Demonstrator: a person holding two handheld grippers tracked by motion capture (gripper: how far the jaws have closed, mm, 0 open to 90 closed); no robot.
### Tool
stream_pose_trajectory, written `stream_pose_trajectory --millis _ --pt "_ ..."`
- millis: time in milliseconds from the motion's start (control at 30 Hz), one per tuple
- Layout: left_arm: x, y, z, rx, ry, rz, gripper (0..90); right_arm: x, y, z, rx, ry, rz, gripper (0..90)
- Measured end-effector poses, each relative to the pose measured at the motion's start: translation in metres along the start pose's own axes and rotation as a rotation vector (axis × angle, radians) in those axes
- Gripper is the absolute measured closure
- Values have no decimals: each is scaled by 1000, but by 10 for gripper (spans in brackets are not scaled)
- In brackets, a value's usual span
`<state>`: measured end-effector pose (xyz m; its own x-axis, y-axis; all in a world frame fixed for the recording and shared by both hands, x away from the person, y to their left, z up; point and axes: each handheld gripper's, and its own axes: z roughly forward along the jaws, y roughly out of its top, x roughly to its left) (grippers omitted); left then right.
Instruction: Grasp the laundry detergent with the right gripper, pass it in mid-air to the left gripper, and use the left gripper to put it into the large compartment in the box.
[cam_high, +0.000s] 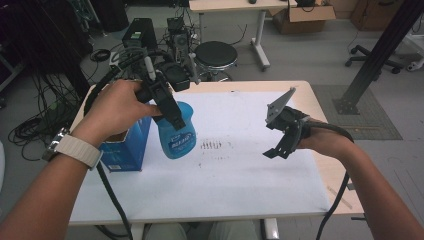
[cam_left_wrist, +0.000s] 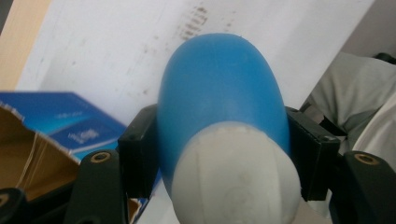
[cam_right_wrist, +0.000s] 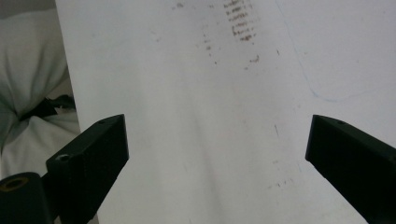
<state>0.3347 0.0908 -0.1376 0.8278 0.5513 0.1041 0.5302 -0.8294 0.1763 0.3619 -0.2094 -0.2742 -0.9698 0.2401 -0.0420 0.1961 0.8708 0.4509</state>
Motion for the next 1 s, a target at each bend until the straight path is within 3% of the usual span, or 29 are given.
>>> stream_pose_trajectory --millis 100,133,200,267,300,333,400,467,500,567,633,700,733,767,800,900,1000 --pt "6 -2 -2 -2 19 -67 374 -2 -5 0 44 -16 -17 58" --pt "6 -2 -2 -2 19 -67 374 -2 -5 0 44 -16 -17 58" --pt "12 -5 0 -12 39 -127 374 -4 -9 0 85 -23 -25 57" --pt "14 -6 1 -13 43 -146 374 -5 -10 0 99 -25 -28 57" --pt "19 -9 1 -12 48 -183 374 -6 -10 0 105 -28 -31 59" --pt "19 -9 1 -12 48 -183 374 -6 -10 0 105 -28 -31 59" --pt "26 -11 -3 -15 48 -224 374 -8 -10 -1 117 -35 -35 59" --pt "27 -12 -5 -21 50 -241 374 -9 -10 -2 116 -37 -34 58" --pt "30 -13 -9 -44 64 -284 374 -10 -10 -4 116 -42 -34 57" --pt "32 -13 -12 -35 75 -299 374 -10 -10 -4 116 -47 -34 58" --pt "39 -15 -18 -42 94 -359 374 -10 -10 -6 114 -52 -41 59" --pt "41 -16 -20 -42 99 -379 374 -10 -10 -7 110 -58 -41 59" --pt "47 -19 -25 -47 106 -429 374 -10 -10 -8 109 -56 -42 62" --pt "47 -19 -25 -47 106 -429 374 -10 -10 -8 109 -56 -42 62" --pt "52 -23 -29 -47 113 -473 374 -10 -10 -9 103 -62 -47 67" --pt "60 -27 -34 -51 126 -547 374 -11 -11 -12 96 -64 -48 67" --pt "65 -29 -38 -39 138 -579 375 -11 -11 -14 96 -68 -46 67"
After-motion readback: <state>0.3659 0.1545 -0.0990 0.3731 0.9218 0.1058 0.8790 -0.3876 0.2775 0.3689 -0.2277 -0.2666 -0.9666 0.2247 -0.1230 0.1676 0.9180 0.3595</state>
